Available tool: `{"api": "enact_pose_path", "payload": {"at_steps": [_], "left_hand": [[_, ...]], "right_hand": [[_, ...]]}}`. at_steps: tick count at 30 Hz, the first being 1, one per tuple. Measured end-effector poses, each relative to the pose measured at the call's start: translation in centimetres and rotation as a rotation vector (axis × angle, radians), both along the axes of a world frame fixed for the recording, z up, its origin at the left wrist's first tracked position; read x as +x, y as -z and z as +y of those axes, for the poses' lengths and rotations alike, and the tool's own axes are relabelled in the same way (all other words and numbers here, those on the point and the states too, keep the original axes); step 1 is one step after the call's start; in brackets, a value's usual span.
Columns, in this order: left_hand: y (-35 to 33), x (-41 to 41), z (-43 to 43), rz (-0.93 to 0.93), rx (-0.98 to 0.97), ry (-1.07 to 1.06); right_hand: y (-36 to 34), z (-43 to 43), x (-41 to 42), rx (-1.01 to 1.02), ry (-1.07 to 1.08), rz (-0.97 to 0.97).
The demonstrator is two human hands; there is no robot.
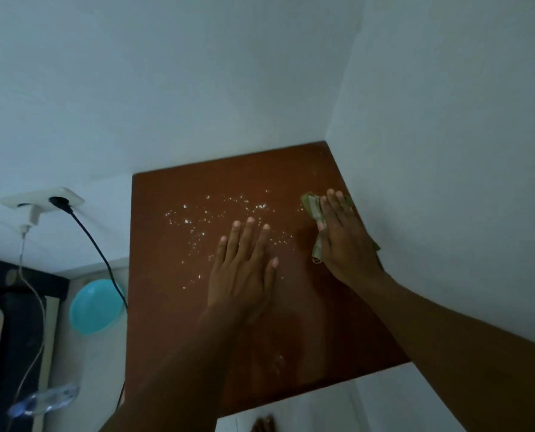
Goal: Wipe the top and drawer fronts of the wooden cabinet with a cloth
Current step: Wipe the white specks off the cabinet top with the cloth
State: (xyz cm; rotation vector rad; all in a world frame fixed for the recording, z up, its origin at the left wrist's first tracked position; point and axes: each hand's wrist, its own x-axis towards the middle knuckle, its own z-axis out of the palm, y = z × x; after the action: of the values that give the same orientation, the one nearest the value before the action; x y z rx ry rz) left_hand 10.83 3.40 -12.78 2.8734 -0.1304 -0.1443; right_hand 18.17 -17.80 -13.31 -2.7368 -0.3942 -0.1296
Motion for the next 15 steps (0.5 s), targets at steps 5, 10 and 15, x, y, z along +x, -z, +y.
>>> {"api": "enact_pose_path", "payload": {"at_steps": [5,10,15], "left_hand": [[0.3,5.8,3.1,0.043,0.039,-0.016],[1.6,12.6,3.1,0.145,0.026,0.002],[3.4,17.3,1.5,0.218,0.033,0.022]], "right_hand": [[-0.6,2.5,9.8,0.016,0.007,0.042],[0.7,4.0,18.3,-0.036,-0.045,0.174],[4.2,3.1,20.2,-0.193,-0.155,0.152]]}}
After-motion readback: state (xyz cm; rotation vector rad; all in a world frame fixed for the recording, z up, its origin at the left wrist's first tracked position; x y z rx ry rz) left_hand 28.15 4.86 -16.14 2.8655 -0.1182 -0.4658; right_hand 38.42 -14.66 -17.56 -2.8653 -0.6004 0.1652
